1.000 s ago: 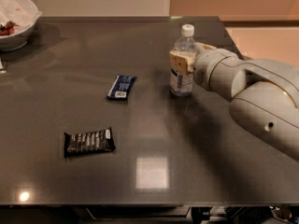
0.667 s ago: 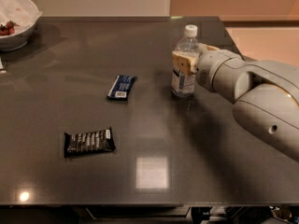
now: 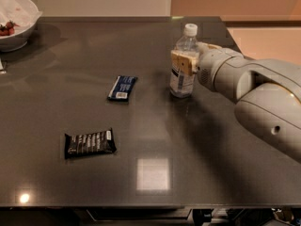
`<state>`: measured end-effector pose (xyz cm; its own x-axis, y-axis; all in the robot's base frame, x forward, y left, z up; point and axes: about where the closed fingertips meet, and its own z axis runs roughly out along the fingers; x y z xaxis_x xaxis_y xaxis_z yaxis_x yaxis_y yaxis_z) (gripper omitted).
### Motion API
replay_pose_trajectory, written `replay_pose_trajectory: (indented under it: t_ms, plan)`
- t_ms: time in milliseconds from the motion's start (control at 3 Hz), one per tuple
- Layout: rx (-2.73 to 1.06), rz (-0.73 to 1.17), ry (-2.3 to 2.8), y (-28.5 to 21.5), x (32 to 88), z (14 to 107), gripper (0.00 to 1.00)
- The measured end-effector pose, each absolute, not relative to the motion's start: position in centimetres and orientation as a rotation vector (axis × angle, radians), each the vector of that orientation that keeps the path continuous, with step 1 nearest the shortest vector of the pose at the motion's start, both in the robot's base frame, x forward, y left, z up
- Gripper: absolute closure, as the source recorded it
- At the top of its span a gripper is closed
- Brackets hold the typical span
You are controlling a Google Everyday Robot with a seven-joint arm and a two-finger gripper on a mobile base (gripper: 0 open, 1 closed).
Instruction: Place blue plastic bottle upright
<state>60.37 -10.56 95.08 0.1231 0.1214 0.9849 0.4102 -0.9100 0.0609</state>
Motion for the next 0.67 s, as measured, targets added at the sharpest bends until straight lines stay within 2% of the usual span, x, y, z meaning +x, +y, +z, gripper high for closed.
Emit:
replay_pose_trajectory:
  t_ms: [333, 667]
  plan:
    - [-2.170, -1.875, -0.530, -10.46, 60.27, 95.36, 0.00]
    - [-2.170, -1.875, -0.530, -10.46, 60.27, 95.37, 0.00]
